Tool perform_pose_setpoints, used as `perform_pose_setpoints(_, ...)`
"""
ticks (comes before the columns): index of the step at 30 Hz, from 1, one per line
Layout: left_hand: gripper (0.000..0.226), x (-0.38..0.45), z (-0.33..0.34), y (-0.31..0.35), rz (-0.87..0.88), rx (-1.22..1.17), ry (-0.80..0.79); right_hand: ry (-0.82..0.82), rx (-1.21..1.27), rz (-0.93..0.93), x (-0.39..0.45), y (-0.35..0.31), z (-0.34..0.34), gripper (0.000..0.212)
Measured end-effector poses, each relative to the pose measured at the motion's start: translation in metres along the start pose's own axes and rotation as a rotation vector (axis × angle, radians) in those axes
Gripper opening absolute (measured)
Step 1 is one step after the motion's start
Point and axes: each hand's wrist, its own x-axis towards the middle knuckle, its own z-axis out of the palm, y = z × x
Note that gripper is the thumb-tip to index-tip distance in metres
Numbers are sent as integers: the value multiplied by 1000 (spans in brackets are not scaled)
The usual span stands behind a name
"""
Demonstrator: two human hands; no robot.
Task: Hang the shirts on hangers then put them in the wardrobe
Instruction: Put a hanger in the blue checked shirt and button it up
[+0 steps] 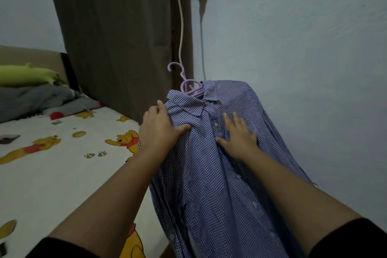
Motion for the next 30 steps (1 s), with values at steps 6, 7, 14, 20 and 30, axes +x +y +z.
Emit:
perform_pose_setpoints(6, 91, 5, -1, 0, 32, 160, -84, 23, 2, -27, 4, -11, -5, 82)
perform_pose_setpoints(7, 81, 3, 0, 1, 110, 202, -60, 29, 10, -28, 3, -11, -5, 82)
perform_pose_setpoints(14, 65, -24, -4, 31, 395, 253, 34, 67, 26, -24, -29, 11, -9, 80)
perform_pose_setpoints(20, 69, -57, 5, 70, 504, 179, -75, 76, 10, 33, -78, 50, -26, 81)
perform_pose_setpoints(30, 70, -153, 31, 158, 713, 63, -303, 103, -55, 256, -206, 142, -61, 76)
